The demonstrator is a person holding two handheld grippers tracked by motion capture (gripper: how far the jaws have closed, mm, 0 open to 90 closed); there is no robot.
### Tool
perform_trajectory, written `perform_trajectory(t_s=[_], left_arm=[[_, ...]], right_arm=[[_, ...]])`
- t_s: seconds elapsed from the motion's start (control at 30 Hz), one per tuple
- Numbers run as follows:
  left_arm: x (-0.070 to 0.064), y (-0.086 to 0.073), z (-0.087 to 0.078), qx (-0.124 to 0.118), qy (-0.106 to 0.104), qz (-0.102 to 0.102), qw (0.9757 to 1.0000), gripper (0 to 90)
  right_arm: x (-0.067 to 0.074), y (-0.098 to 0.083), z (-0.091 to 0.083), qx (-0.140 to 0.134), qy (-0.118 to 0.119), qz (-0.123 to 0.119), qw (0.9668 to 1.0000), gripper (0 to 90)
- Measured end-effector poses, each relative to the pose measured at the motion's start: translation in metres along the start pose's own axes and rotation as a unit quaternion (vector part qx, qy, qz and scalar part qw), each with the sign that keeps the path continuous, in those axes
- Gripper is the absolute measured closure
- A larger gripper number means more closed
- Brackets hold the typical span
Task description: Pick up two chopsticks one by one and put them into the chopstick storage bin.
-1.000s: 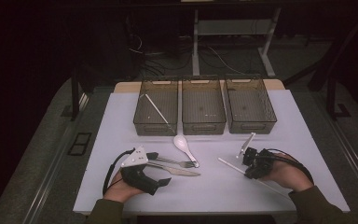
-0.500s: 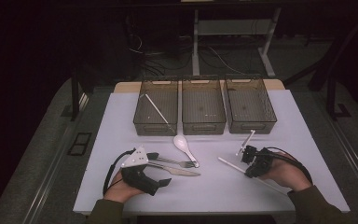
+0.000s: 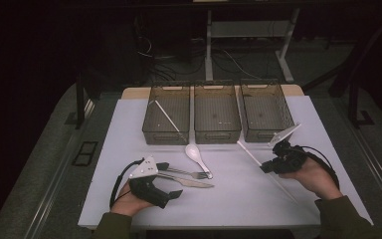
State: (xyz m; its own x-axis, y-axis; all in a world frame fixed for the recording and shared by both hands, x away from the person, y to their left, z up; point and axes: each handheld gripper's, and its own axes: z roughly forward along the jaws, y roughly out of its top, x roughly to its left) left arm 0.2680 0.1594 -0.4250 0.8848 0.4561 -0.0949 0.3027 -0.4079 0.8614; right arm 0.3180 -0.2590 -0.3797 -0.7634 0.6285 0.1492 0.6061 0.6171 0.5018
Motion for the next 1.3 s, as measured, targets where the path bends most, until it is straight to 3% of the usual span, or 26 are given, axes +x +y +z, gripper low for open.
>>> perform_trajectory(t_s=[0.23,0.53,0.73,1.1,1.3], left_arm=[[-0.001,0.0,0.001,-0.001,-0.001,0.0,1.0,0.0],[0.0,0.001,0.0,-0.006,-0.001,-0.003,1.0,0.0],[0.0,0.001,0.001,-0.01,-0.002,-0.006,0.9999,0.0],[-0.002,0.002,0.001,-0.015,-0.003,-0.007,0.9999,0.0],[-0.001,0.003,0.001,-0.012,-0.004,0.0,0.9999,0.0]], right_arm=[[-0.011,0.012,-0.013,-0.085,0.007,0.039,0.9956,84.6],[-0.015,0.037,-0.019,-0.156,0.01,0.058,0.9859,84.6],[-0.014,0.066,-0.017,-0.18,0.019,0.055,0.9819,84.6],[0.001,0.141,-0.013,-0.207,0.002,0.04,0.9775,84.6],[0.007,0.181,-0.001,-0.22,-0.004,0.038,0.9748,84.6]])
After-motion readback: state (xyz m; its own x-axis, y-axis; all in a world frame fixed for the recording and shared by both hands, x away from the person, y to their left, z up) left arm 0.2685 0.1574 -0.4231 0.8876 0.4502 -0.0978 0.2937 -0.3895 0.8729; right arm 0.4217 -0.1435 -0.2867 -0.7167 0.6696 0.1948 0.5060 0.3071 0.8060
